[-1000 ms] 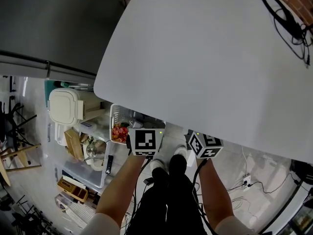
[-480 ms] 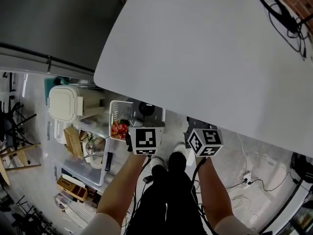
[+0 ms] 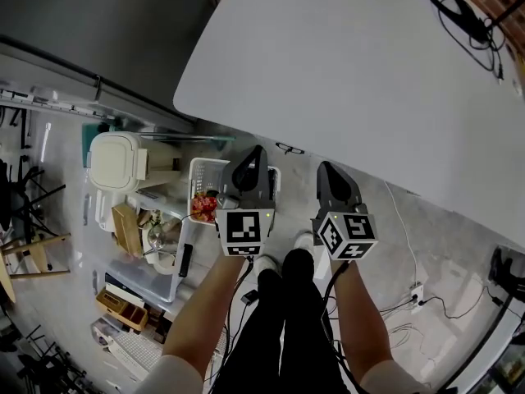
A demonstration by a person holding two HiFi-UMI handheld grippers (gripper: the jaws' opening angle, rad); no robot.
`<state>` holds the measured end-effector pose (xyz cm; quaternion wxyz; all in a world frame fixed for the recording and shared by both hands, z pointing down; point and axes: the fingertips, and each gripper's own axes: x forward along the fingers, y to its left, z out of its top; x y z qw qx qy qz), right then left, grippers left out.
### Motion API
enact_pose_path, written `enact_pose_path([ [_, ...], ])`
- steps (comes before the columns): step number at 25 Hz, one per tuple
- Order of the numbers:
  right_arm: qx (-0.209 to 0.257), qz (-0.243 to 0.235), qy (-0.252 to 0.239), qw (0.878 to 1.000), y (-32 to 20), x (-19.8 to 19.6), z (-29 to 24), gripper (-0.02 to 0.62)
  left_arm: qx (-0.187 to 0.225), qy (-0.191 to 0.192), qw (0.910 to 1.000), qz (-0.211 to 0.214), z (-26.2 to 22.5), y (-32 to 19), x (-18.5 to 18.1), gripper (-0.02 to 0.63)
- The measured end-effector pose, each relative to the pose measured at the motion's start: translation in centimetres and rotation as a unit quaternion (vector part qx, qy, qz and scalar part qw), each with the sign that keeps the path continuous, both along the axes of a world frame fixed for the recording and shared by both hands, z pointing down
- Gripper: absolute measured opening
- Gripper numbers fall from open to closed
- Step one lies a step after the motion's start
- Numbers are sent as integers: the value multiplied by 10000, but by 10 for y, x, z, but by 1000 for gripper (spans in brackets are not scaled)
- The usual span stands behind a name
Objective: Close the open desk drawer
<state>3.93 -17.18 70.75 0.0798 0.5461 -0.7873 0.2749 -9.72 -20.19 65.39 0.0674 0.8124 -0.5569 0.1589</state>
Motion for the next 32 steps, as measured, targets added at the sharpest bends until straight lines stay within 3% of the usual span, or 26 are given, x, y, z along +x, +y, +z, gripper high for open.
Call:
enact_pose_path([
  [14, 269, -23, 173, 9995, 48, -2, -87, 25, 128, 78, 9999, -15, -70, 54, -10, 2],
  [32, 756, -394, 437, 9954, 86, -34, -264, 25, 273, 232, 9990, -259, -226, 114, -52, 0],
])
